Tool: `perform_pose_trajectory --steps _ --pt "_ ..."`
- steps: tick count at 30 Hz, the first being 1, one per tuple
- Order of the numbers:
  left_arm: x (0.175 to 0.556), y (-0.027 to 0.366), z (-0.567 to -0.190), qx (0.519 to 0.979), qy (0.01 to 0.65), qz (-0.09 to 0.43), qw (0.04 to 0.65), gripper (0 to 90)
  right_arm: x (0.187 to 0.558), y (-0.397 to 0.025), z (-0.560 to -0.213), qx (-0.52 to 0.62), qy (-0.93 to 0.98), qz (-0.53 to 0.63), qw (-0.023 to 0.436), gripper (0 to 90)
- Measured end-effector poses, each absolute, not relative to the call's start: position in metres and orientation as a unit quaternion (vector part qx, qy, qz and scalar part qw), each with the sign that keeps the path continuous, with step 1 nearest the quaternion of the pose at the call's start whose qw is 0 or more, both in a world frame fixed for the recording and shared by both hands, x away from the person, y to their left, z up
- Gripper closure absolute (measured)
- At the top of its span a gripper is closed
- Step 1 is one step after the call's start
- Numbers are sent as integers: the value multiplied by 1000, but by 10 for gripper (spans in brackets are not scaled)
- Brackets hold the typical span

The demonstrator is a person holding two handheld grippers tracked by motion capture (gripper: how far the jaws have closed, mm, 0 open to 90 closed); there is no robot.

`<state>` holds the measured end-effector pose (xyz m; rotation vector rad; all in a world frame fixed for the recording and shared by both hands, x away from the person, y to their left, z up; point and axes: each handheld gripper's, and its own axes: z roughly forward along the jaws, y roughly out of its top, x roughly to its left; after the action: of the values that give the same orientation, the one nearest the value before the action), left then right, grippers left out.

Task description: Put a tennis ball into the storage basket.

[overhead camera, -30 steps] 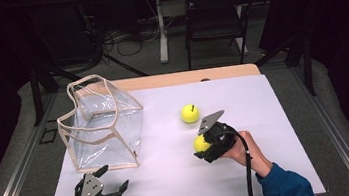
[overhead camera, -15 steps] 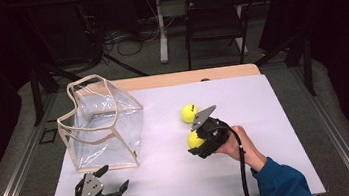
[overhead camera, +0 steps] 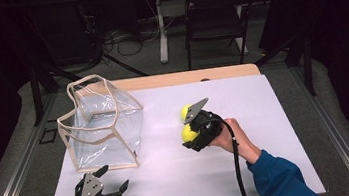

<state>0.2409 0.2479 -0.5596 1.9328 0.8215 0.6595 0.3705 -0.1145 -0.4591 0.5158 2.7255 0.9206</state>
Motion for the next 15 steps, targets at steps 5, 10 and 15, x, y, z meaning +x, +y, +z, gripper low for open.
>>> perform_pose_trajectory --steps 5,10,15 --pt "241 248 -560 782 332 267 455 161 374 -106 -455 168 928 314 109 265" --pt "241 248 -560 782 334 267 453 162 378 -98 -453 160 930 314 108 266" --pt "241 248 -560 782 334 267 454 162 382 -92 -452 157 932 307 109 266"
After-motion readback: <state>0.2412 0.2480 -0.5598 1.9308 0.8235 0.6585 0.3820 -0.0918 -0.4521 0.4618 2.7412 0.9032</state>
